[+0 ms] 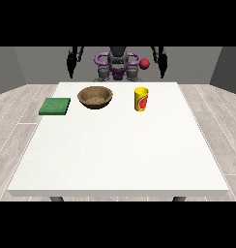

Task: Pick the cup and pour the ball into the bowl, then pick the bowl and place it on the pad

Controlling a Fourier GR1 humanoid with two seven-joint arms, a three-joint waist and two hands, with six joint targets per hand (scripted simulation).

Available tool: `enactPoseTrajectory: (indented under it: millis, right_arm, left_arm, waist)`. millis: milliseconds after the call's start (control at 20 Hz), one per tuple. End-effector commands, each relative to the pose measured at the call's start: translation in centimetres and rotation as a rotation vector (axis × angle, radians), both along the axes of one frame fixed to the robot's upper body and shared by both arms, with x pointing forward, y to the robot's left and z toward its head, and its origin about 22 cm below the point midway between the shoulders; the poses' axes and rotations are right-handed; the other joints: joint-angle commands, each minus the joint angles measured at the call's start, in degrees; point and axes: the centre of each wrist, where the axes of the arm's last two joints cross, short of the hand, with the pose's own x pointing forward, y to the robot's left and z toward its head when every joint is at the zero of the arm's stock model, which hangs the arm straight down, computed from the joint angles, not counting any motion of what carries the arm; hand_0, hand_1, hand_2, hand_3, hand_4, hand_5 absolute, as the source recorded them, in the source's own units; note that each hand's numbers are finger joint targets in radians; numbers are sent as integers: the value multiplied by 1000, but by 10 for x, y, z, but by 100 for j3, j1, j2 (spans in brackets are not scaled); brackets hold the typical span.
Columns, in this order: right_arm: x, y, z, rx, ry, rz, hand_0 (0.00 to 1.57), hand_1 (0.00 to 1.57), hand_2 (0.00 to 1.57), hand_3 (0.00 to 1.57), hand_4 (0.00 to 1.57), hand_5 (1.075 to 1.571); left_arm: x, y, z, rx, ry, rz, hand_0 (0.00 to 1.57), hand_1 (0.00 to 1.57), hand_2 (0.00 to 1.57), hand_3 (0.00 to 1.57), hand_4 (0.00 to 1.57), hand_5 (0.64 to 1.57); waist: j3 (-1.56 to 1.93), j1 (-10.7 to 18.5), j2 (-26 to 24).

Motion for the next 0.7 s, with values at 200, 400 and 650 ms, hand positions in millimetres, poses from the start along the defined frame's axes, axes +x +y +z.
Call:
enactPoseTrajectory:
  millis: [200, 400, 650]
  right_arm:
    - [1, -11, 30, -34, -17, -4, 0, 0, 0, 0, 0, 1568]
    - [-28, -13, -15, 157, -11, -93, 0, 0, 0, 0, 0, 1568]
    - [-14, -16, 5, 152, -144, -92, 0, 0, 0, 0, 0, 1566]
  left_arm:
    - [1, 7, 31, 44, -26, -13, 0, 0, 0, 0, 0, 1524]
    - [-38, -51, 8, -275, -22, -90, 0, 0, 0, 0, 0, 1530]
    - [-34, -61, 41, -222, -161, -105, 0, 0, 0, 0, 0, 1507]
  waist:
    - [87, -49, -1505]
    - [95, 283, -1779]
    - [93, 298, -861]
